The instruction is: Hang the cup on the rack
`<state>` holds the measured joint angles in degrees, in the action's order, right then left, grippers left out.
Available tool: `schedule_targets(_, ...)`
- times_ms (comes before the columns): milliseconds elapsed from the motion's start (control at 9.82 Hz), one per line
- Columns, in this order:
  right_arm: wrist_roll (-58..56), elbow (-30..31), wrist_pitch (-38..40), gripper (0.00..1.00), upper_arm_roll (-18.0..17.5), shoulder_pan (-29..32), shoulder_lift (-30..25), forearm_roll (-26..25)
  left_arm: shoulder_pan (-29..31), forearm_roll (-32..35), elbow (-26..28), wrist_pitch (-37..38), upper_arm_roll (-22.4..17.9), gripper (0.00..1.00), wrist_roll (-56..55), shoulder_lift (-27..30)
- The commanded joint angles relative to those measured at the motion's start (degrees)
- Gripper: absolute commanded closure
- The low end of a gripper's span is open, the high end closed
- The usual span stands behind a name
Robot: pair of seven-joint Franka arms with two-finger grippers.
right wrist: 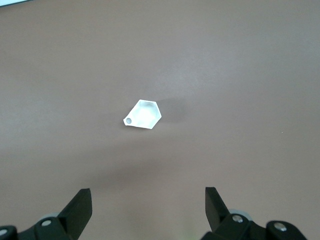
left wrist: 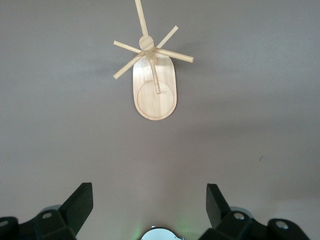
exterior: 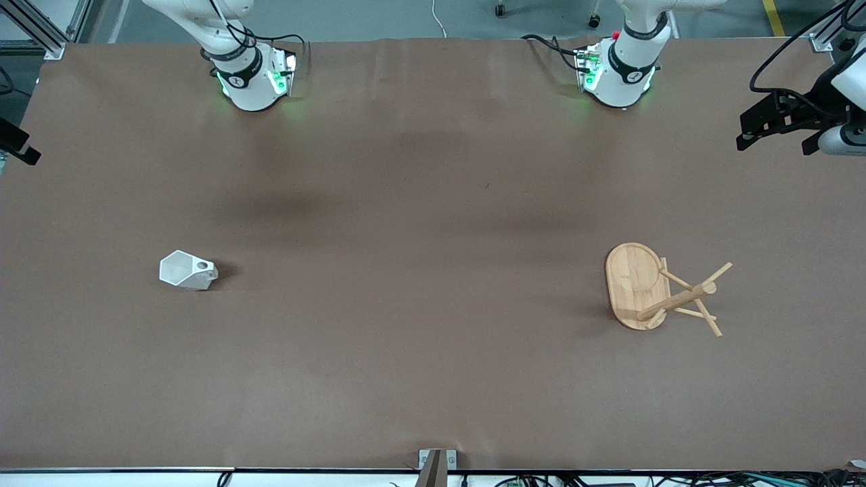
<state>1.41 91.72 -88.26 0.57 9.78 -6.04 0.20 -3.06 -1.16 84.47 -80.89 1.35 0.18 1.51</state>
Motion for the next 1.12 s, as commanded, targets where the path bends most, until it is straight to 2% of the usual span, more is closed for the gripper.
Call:
schedule_targets(0,-0.44,0.65,-0.42,0.00,-0.39,0.68,-0.82,-0.11,0.34,0.46,1.14,0.21,0.32,0.00,-0.36,-0.27)
schedule_targets(407,-0.88,1.09,-0.42,0.00,-0.31,0.94,0.67,-0.19,0.42,0.55,0.79,0.20,0.32,0.00,-0.36,-0.27)
schedule_targets(611,-1.84,1.44,-1.29,0.00,-0.22,1.03,5.22,-0.20,0.34,1.16,0.43,0.29,0.23,0.00,-0.27,-0.45)
schedule_targets(916,-10.97,9.32,-12.77,0.00,-0.13,2.43,10.68,-0.20,0.07,0.63,0.43,0.47,0.84,0.00,-0.18,-0.80)
schedule_targets(1018,-11.08,13.70,-19.08,0.00,-0.22,2.44,11.92,-0.20,0.16,0.55,0.26,0.55,0.84,0.00,0.60,-0.37)
